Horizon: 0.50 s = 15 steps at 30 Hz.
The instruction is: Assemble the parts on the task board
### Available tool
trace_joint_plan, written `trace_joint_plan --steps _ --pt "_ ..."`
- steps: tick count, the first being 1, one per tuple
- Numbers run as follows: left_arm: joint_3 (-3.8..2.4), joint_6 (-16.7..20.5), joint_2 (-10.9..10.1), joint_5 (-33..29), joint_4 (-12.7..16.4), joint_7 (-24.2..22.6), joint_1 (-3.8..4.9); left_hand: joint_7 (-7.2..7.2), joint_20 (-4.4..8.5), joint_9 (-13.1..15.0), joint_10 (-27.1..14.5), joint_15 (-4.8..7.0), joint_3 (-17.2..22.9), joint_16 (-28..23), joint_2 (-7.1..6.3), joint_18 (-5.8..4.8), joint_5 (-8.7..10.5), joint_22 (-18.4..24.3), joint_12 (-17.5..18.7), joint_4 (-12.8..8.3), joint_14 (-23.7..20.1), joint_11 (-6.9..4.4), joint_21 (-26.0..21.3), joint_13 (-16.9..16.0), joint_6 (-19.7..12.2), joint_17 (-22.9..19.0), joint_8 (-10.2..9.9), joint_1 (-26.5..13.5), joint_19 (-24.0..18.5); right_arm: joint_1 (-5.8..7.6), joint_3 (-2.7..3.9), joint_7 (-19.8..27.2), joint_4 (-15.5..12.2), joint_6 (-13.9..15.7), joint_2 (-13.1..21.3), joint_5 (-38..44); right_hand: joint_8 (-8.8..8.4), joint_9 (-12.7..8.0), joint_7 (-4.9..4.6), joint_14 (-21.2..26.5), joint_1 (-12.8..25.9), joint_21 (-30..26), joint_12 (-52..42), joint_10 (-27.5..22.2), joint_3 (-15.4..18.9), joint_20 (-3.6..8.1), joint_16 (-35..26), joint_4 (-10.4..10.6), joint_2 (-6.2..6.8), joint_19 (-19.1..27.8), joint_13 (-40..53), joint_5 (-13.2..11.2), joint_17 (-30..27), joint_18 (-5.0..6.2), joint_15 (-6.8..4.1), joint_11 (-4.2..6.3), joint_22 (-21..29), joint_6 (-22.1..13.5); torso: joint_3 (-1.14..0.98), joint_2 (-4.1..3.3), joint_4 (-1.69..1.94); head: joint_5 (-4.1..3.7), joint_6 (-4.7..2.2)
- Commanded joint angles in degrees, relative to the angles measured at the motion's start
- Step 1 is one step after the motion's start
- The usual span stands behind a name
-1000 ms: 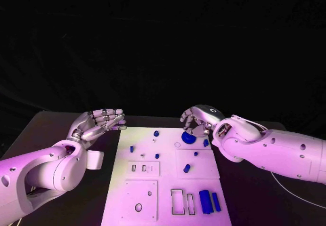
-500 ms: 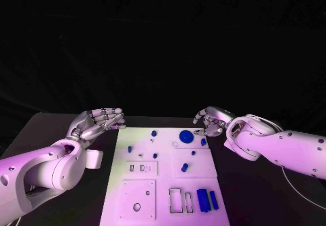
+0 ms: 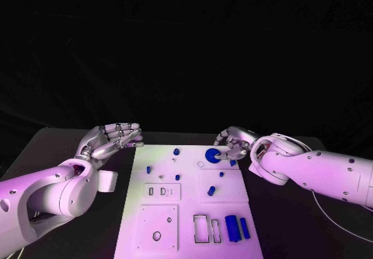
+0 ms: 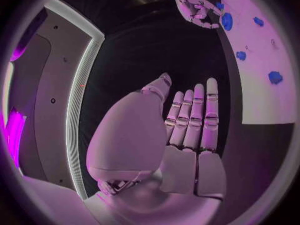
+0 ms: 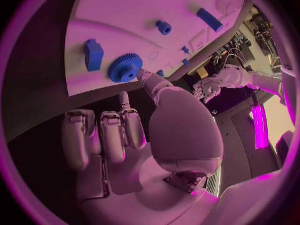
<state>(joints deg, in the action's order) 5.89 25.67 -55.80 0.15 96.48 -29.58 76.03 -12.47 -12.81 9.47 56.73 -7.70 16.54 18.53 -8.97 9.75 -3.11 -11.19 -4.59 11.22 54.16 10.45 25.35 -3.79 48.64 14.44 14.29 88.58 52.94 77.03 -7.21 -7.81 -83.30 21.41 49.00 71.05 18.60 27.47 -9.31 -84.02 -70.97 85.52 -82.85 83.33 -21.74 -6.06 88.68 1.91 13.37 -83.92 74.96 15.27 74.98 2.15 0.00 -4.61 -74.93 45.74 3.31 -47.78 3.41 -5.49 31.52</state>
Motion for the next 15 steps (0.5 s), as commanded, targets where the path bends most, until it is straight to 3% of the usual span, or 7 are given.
trace_joint_plan --steps 1,10,15 --pt "-0.06 -1.08 -0.02 0.26 0.10 -0.21 0.09 -0.35 0.09 0.06 -0.21 0.03 -0.11 -0.02 -0.02 0.41 0.14 -0.05 0.22 -0.34 -0.38 -0.14 0.29 0.03 -0.19 0.05 -0.32 0.51 -0.42 -0.25 0.00 -0.14 0.19 -0.98 -0.42 0.68 0.24 0.10 -0.12 -5.22 -0.19 0.18 -0.52 0.42 0.09 -0.48 0.35 0.53 -0.59 -1.73 6.99 -0.30 11.12 -0.52 0.47 0.00 -8.84 -0.53 -0.03 -0.04 0.07 0.12 0.07" --pt "-0.06 -1.08 -0.08 0.29 0.06 -0.13 0.09 -0.35 0.09 0.06 -0.21 0.03 -0.11 -0.02 -0.02 0.41 0.14 -0.05 0.22 -0.34 -0.38 -0.14 0.29 0.03 -0.19 0.05 -0.32 0.51 -0.42 -0.53 -0.01 -0.58 0.71 -0.97 -0.98 1.97 0.32 0.13 -0.13 -5.27 -0.17 0.39 -0.66 0.49 0.12 -0.51 0.42 0.65 -0.69 -1.94 7.13 -0.35 11.39 -0.59 0.50 -0.02 -9.15 -0.47 -0.09 -0.02 -0.08 0.33 0.05" --pt "-0.06 -1.13 -0.06 0.30 0.07 -0.07 0.09 -0.31 0.09 0.07 -0.18 0.03 -0.10 -0.03 -0.04 0.40 0.14 -0.11 0.25 -0.43 -0.39 -0.15 0.38 0.02 -0.19 0.11 -0.32 0.52 -0.51 -0.64 -0.01 -0.57 1.24 -0.93 -1.42 2.88 0.37 0.15 -0.14 -5.28 -0.24 0.46 -0.71 0.50 0.06 -0.54 0.44 0.70 -0.82 -2.01 7.19 -0.29 11.42 -0.62 0.52 -0.03 -9.26 -0.45 -0.08 0.00 0.02 0.31 0.37"
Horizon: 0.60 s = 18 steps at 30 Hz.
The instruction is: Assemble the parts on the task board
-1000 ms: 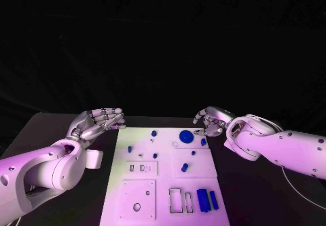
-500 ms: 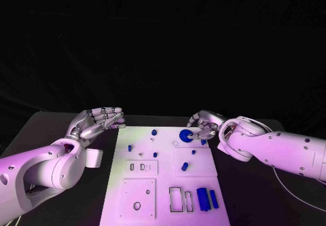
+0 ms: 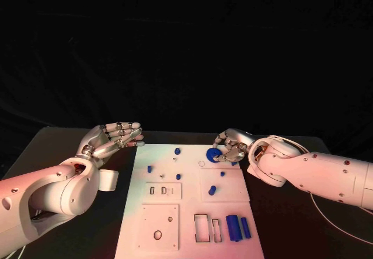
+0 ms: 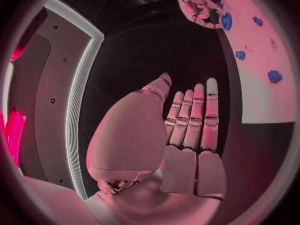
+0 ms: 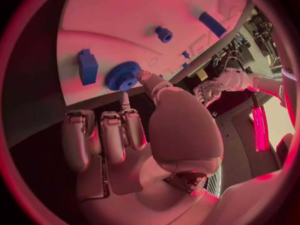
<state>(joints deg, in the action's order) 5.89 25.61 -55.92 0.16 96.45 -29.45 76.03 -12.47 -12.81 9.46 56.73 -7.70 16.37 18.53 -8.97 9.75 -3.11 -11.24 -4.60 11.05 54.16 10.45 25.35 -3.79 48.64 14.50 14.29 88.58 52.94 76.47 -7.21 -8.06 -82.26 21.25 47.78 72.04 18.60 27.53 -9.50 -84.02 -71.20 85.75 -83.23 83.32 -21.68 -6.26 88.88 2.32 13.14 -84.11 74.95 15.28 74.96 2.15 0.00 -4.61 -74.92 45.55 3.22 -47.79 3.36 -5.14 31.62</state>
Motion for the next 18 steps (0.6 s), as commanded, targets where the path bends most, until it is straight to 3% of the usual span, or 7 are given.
trace_joint_plan --steps 1,5,14,18 --pt "-0.06 -1.08 0.06 0.29 0.11 -0.19 0.09 -0.31 0.09 0.08 -0.18 0.03 0.07 -0.03 -0.04 0.40 0.14 -0.05 0.26 -0.26 -0.39 -0.15 0.38 0.02 -0.20 0.05 -0.32 0.52 -0.51 -0.10 -0.01 -0.31 0.34 -0.79 -0.30 2.02 0.39 0.10 0.04 -5.28 -0.06 0.25 -0.36 0.51 -0.05 -0.35 0.25 0.33 -0.67 -1.83 7.23 -0.22 11.45 -0.63 0.53 -0.04 -9.31 -0.26 0.01 0.01 0.07 -0.08 0.21" --pt "-0.06 -1.14 0.05 0.29 0.12 -0.17 0.09 -0.31 0.09 0.08 -0.18 0.03 0.08 -0.03 -0.04 0.40 0.14 -0.07 0.27 -0.28 -0.40 -0.15 0.41 0.02 -0.20 0.06 -0.32 0.51 -0.54 -0.20 -0.01 -0.24 0.74 -0.94 -0.63 2.49 0.57 0.13 -0.02 -5.28 -0.49 0.28 -0.48 0.46 -0.64 -0.43 0.28 0.46 -1.13 -1.86 7.36 1.14 11.52 -0.64 0.60 -0.09 -9.40 -0.14 0.03 -0.07 0.18 -0.13 0.44" --pt "-0.06 -1.19 -0.08 0.29 0.18 -0.08 0.09 -0.31 0.09 0.08 -0.18 0.03 0.08 -0.03 -0.04 0.40 0.14 -0.07 0.27 -0.28 -0.40 -0.15 0.41 0.02 -0.20 0.06 -0.32 0.51 -0.54 -0.48 -0.02 -0.51 1.60 -1.89 -1.00 3.25 0.57 0.12 -0.05 -5.28 -0.59 0.22 -0.45 0.39 -0.84 -0.46 0.29 0.49 -1.19 -1.79 7.32 1.51 11.53 -0.62 0.62 -0.11 -9.33 -0.17 0.03 -0.04 0.11 -0.18 1.24" --pt "-0.06 -1.18 -0.17 0.29 0.17 -0.05 0.10 -0.31 0.09 0.08 -0.18 0.03 0.08 -0.03 -0.04 0.40 0.14 -0.07 0.27 -0.28 -0.40 -0.15 0.41 0.02 -0.20 0.06 -0.32 0.51 -0.54 -0.53 -0.02 -0.61 1.93 -2.14 -0.97 3.40 0.56 0.10 -0.07 -5.28 -0.65 0.27 -0.46 0.37 -0.94 -0.47 0.30 0.48 -1.21 -1.84 7.33 1.68 11.54 -0.63 0.63 -0.12 -9.40 -0.21 -0.01 -0.12 0.03 -0.04 1.18"
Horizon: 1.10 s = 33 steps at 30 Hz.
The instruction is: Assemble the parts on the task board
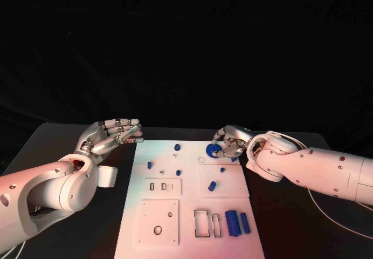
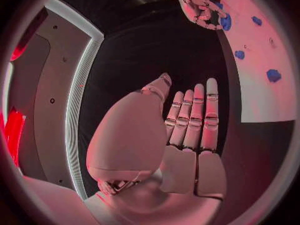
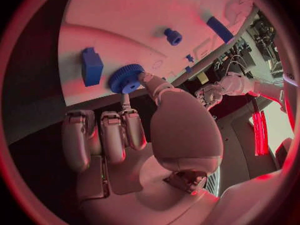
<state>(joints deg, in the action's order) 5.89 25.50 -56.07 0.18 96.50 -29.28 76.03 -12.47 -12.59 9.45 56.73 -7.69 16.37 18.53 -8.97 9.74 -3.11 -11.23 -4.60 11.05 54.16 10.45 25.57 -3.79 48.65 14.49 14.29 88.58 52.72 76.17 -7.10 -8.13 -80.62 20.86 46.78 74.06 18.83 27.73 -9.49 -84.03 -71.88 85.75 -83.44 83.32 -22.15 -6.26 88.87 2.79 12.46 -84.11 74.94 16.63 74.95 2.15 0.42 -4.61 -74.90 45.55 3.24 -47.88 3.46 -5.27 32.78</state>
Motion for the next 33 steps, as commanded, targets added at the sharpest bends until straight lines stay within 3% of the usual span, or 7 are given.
trace_joint_plan --steps 1,21,28,33 --pt "-0.06 -1.07 -0.03 0.27 0.12 -0.21 0.10 -0.31 -0.13 0.09 -0.18 0.03 0.08 -0.03 -0.04 0.41 0.14 -0.08 0.27 -0.28 -0.40 -0.15 0.18 0.02 -0.20 0.08 -0.32 0.51 -0.31 -0.24 -0.13 -0.55 0.35 -1.85 0.03 1.41 0.33 -0.10 -0.08 -5.27 -0.03 0.30 -0.29 0.40 -0.56 -0.48 0.30 0.01 -0.56 -1.87 7.40 0.46 11.55 -0.64 0.22 -0.13 -9.46 -0.21 -0.04 0.00 -0.04 0.04 0.17" --pt "-0.06 -1.14 -0.19 0.27 -0.01 -0.06 0.10 -0.32 -0.14 0.10 -0.20 0.02 0.07 -0.04 -0.02 0.40 0.14 -0.12 0.33 -0.29 -0.43 -0.13 0.26 0.03 -0.25 0.12 -0.35 0.44 -0.40 -0.31 -0.14 -0.33 -0.17 -2.43 0.51 2.33 0.95 0.06 0.09 -5.33 -0.34 0.56 -0.52 0.54 -1.34 -0.49 0.39 0.01 -0.72 -2.13 7.66 0.86 11.88 -0.74 0.18 -0.01 -9.88 0.88 -0.07 0.01 0.02 -0.12 0.28" --pt "-0.06 -1.16 -0.18 0.28 -0.07 -0.05 0.10 -0.32 -0.14 0.10 -0.20 0.02 0.07 -0.04 -0.02 0.40 0.14 -0.12 0.33 -0.29 -0.43 -0.13 0.26 0.03 -0.25 0.12 -0.35 0.44 -0.40 -0.35 -0.13 -0.32 -0.90 1.02 0.53 5.16 2.11 0.09 1.16 -5.39 -0.97 0.94 -1.05 1.09 -5.87 0.11 0.48 -0.05 -2.36 -2.51 8.33 -3.46 12.20 -0.88 -0.59 0.88 -10.53 4.18 -0.06 0.02 0.07 -0.17 0.12" --pt "-0.06 -1.18 -0.14 0.28 -0.13 -0.05 0.10 -0.29 -0.14 0.10 -0.21 0.02 0.09 -0.04 0.01 0.40 0.13 -0.14 0.36 -0.32 -0.44 -0.13 0.30 0.03 -0.27 0.14 -0.36 0.45 -0.43 -0.37 -0.13 -0.13 -1.57 4.22 0.36 7.44 2.23 0.00 1.52 -5.40 -0.89 1.12 -1.33 1.42 -7.32 0.37 0.50 -0.08 -2.59 -2.70 8.68 -4.24 12.29 -0.95 -0.86 1.24 -10.81 5.24 -0.03 0.05 0.05 -0.08 0.08"
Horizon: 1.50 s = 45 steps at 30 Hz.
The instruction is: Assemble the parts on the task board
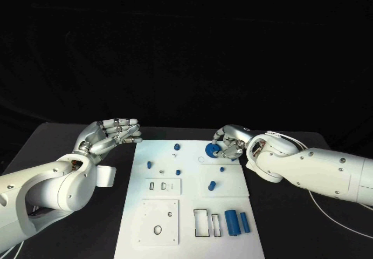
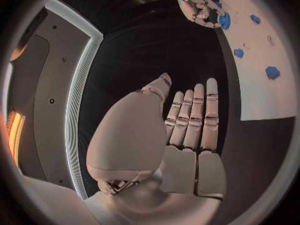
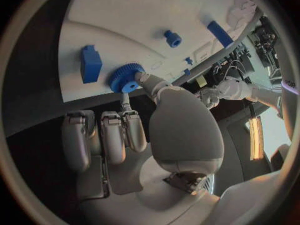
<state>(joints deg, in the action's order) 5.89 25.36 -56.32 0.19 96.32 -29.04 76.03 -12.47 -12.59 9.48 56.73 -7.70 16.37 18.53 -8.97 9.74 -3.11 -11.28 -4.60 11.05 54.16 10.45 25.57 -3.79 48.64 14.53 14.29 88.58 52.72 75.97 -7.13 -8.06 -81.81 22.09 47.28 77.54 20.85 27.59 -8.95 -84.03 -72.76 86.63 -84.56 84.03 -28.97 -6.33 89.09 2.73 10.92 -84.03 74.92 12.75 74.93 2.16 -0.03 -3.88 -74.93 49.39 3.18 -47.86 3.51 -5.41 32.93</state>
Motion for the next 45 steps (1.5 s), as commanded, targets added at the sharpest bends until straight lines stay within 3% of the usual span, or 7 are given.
trace_joint_plan --steps 1,9,15,20,31,33,45 --pt "-0.06 -1.05 0.12 0.26 0.03 -0.29 0.09 -0.29 -0.13 0.06 -0.21 0.02 0.09 -0.04 0.01 0.40 0.13 -0.09 0.36 -0.32 -0.44 -0.13 0.30 0.03 -0.27 0.09 -0.36 0.45 -0.43 -0.17 -0.10 -0.16 -0.56 3.78 -0.16 4.51 0.22 0.10 1.08 -5.42 0.01 0.29 -0.31 0.83 -0.88 0.51 0.30 -0.08 -1.02 -2.83 8.83 -0.53 12.40 -0.98 -0.50 0.60 -10.86 1.65 0.05 0.04 0.02 0.10 -0.08" --pt "-0.06 -1.04 0.21 0.26 -0.15 -0.25 0.09 -0.29 -0.13 0.06 -0.21 0.02 0.09 -0.04 0.01 0.40 0.13 -0.09 0.36 -0.32 -0.44 -0.13 0.30 0.03 -0.27 0.09 -0.36 0.45 -0.43 0.02 0.03 -0.48 -3.97 9.03 0.17 9.18 0.11 -0.01 1.30 -5.49 0.80 0.75 -0.51 1.10 -1.70 0.75 0.37 0.04 -0.33 -3.31 9.08 -1.37 12.73 -1.16 -0.72 0.83 -11.53 2.41 0.12 0.18 -0.06 0.23 -0.42" --pt "-0.06 -1.07 0.42 0.26 -0.20 -0.19 0.09 -0.23 -0.13 0.07 -0.21 0.02 0.16 -0.04 0.09 0.40 0.13 -0.13 0.39 -0.38 -0.44 -0.14 0.37 0.03 -0.29 0.13 -0.37 0.50 -0.49 0.68 0.16 -2.22 -6.84 10.35 -0.77 13.48 -0.15 -0.12 1.31 -5.50 1.51 0.79 -0.49 1.14 -1.91 0.81 0.38 0.40 0.01 -3.36 9.08 -2.35 12.76 -1.18 -0.74 0.84 -11.60 2.46 0.12 0.25 -0.09 0.00 -0.72" --pt "-0.05 -1.07 0.61 0.26 -0.18 -0.17 0.09 -0.23 -0.13 0.07 -0.21 0.02 0.16 -0.04 0.09 0.40 0.13 -0.13 0.39 -0.38 -0.44 -0.14 0.37 0.03 -0.29 0.13 -0.37 0.50 -0.49 0.93 0.20 -3.64 -7.94 10.50 -3.05 16.69 -0.20 -0.14 1.34 -5.48 1.71 0.90 -0.47 1.13 -1.98 0.83 0.36 0.50 0.16 -3.47 9.06 -2.57 12.68 -1.22 -0.76 0.86 -11.75 2.56 0.20 0.16 0.23 -0.04 -0.88" --pt "-0.06 -1.16 0.97 0.25 -0.10 -0.16 0.09 -0.19 -0.12 0.08 -0.18 0.03 0.22 -0.05 0.13 0.41 0.13 -0.18 0.41 -0.47 -0.45 -0.15 0.45 0.02 -0.29 0.16 -0.37 0.58 -0.53 0.04 -0.07 -4.64 -5.27 9.38 -9.29 19.21 -0.49 -0.25 1.32 -5.45 2.35 0.85 -0.40 1.10 -1.96 0.87 0.34 0.78 0.88 -3.43 9.02 -2.66 12.56 -1.20 -0.78 0.85 -11.72 2.56 0.28 0.04 0.28 0.84 -0.60" --pt "-0.06 -1.18 1.00 0.25 -0.06 -0.16 0.09 -0.19 -0.12 0.08 -0.18 0.03 0.22 -0.05 0.13 0.41 0.13 -0.18 0.41 -0.47 -0.45 -0.15 0.45 0.02 -0.29 0.16 -0.37 0.58 -0.53 -0.24 -0.13 -4.57 -4.53 9.18 -10.19 19.29 -0.51 -0.26 1.31 -5.46 2.36 0.85 -0.38 1.08 -1.96 0.87 0.34 0.79 0.91 -3.43 8.99 -2.65 12.60 -1.20 -0.78 0.85 -11.71 2.54 0.21 0.05 0.15 1.26 -0.46" --pt "-0.06 -1.19 0.99 0.24 0.01 -0.12 0.12 -0.19 -0.12 0.08 -0.18 0.03 0.22 -0.05 0.13 0.41 0.13 -0.18 0.41 -0.47 -0.45 -0.15 0.45 0.02 -0.29 0.16 -0.37 0.58 -0.53 -1.25 -0.29 -4.59 -1.89 7.39 -13.01 19.42 -0.63 -0.30 1.28 -5.45 2.57 0.84 -0.40 1.11 -1.96 0.87 0.33 0.93 1.02 -3.42 9.02 -2.58 12.54 -1.20 -0.77 0.82 -11.71 2.50 0.07 0.02 0.09 1.54 0.24"
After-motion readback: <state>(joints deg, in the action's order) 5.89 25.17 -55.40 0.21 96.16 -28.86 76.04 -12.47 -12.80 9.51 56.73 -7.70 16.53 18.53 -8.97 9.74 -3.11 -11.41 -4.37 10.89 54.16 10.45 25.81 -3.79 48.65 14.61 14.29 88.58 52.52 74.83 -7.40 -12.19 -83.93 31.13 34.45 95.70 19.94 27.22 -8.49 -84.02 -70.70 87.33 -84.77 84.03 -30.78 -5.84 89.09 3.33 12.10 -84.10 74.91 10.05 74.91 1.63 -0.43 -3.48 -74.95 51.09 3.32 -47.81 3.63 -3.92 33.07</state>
